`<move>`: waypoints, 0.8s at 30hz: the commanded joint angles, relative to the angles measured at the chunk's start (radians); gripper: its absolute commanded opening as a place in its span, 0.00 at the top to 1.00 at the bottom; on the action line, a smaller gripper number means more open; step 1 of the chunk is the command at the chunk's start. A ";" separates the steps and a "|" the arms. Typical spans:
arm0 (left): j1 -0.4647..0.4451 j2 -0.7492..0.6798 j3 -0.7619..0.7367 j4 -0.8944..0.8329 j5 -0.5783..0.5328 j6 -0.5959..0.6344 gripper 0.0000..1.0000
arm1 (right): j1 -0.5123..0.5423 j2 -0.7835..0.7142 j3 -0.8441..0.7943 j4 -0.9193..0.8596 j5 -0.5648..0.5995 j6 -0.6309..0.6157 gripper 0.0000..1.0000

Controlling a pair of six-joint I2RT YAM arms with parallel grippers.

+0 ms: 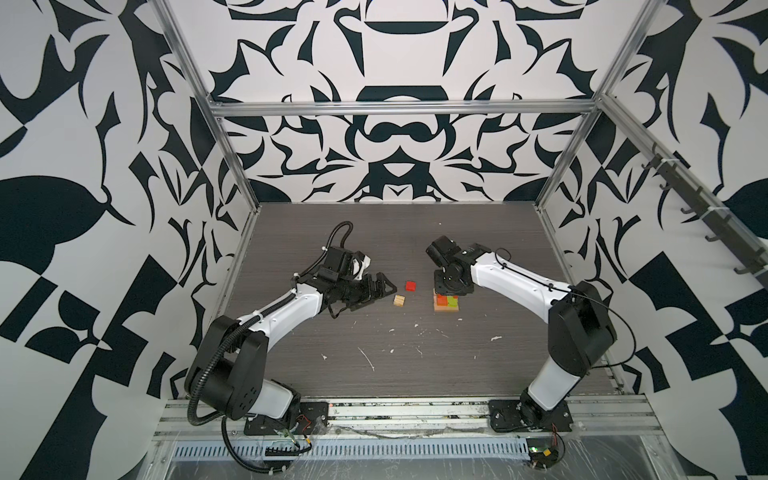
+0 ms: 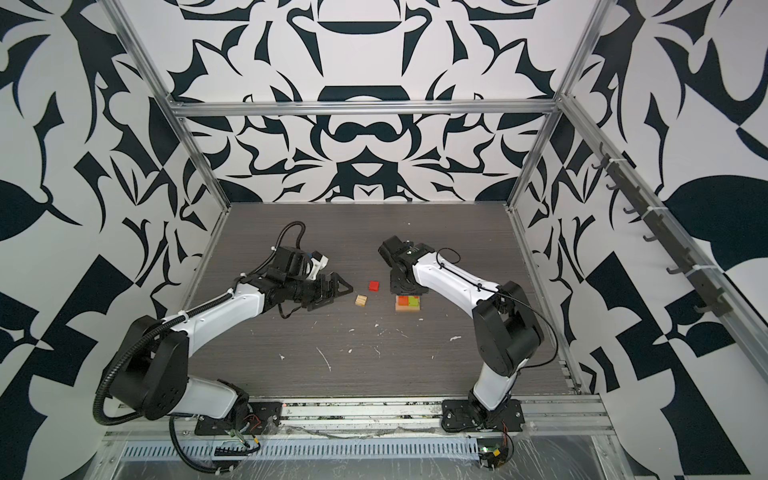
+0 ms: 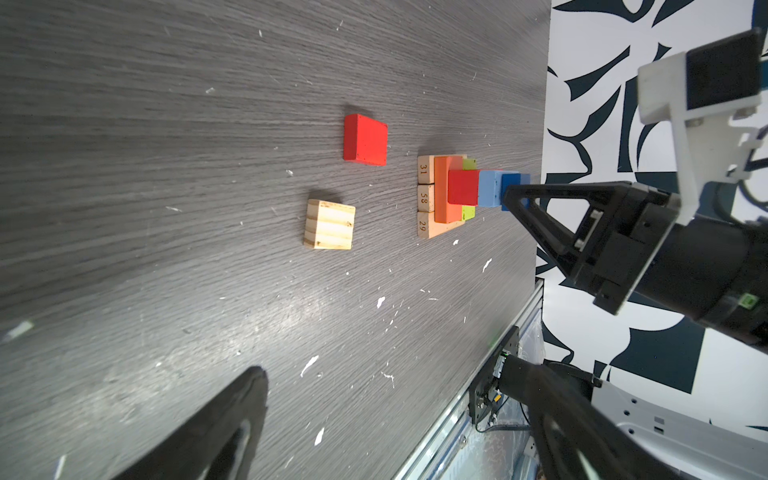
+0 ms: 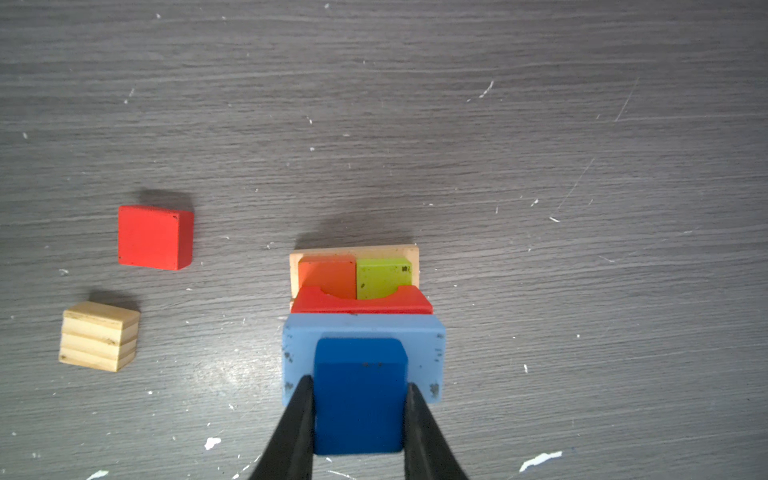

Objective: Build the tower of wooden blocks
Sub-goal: 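Lower the blue cube onto the light blue block with the right gripper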

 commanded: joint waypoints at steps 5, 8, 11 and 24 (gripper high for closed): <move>-0.003 -0.007 0.024 -0.016 -0.002 0.011 0.00 | -0.002 -0.013 0.014 0.001 0.022 -0.004 0.70; -0.004 -0.008 0.024 -0.016 -0.001 0.011 0.00 | -0.002 -0.011 0.017 0.000 0.023 -0.006 0.70; -0.003 -0.008 0.024 -0.016 -0.002 0.011 0.00 | -0.002 -0.009 0.017 -0.001 0.029 -0.006 0.70; -0.004 -0.014 0.021 -0.020 -0.004 0.012 0.00 | -0.006 0.000 0.022 0.004 0.033 -0.006 0.69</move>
